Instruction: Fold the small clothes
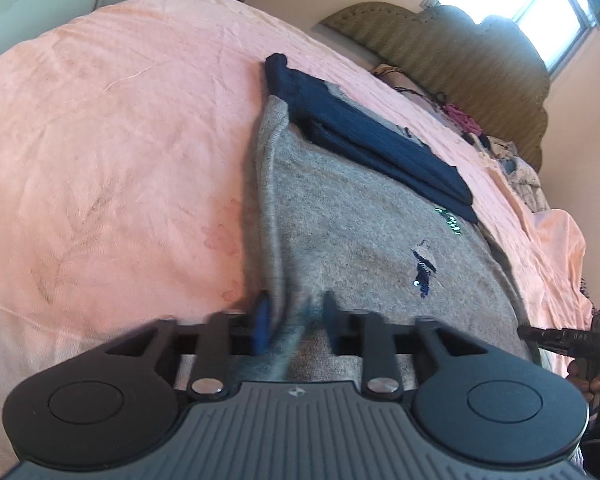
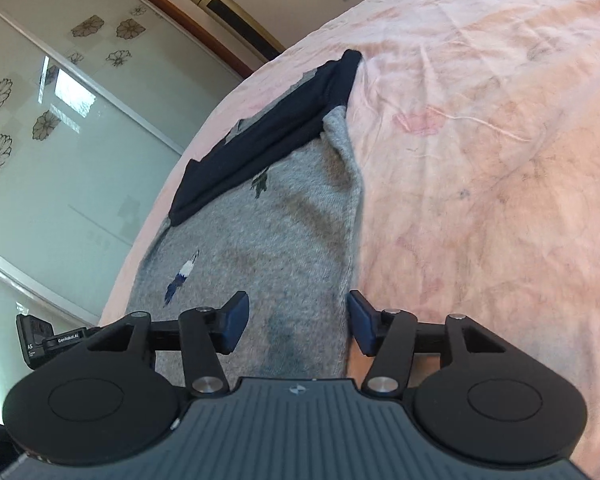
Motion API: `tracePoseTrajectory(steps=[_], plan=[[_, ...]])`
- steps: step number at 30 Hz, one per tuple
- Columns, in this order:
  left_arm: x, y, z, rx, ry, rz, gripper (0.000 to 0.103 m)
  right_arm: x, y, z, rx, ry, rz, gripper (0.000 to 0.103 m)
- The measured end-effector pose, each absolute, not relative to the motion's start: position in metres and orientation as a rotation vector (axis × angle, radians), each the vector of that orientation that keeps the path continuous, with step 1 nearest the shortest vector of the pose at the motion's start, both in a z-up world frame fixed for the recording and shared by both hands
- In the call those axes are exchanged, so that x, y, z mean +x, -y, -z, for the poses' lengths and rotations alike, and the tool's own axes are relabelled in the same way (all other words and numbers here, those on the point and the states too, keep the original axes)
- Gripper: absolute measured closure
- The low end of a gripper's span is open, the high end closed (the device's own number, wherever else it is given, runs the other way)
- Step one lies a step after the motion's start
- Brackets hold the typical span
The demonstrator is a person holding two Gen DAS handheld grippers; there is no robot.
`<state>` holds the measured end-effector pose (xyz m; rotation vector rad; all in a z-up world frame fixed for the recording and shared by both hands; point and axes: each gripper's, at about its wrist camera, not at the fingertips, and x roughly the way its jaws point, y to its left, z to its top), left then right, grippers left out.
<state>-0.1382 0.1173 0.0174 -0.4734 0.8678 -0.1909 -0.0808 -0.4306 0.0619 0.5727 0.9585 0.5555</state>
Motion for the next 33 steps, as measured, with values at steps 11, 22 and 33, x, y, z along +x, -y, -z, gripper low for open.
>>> tracePoseTrajectory(steps=[11,22,33], plan=[[-0.150,-0.130,-0.019,-0.466,-0.880,0.217,0.088,-0.089,0.457,-0.058,0.577,-0.943,-0.471,0.094],[-0.186,-0.123,-0.012,-0.581,-0.907,0.255,0.097,-0.122,0.433,-0.061,0.614,-1.021,-0.619,0.091],[-0.207,-0.129,-0.015,-0.535,-0.890,0.270,0.078,-0.138,0.461,-0.054,0.669,-0.994,-0.534,0.093]])
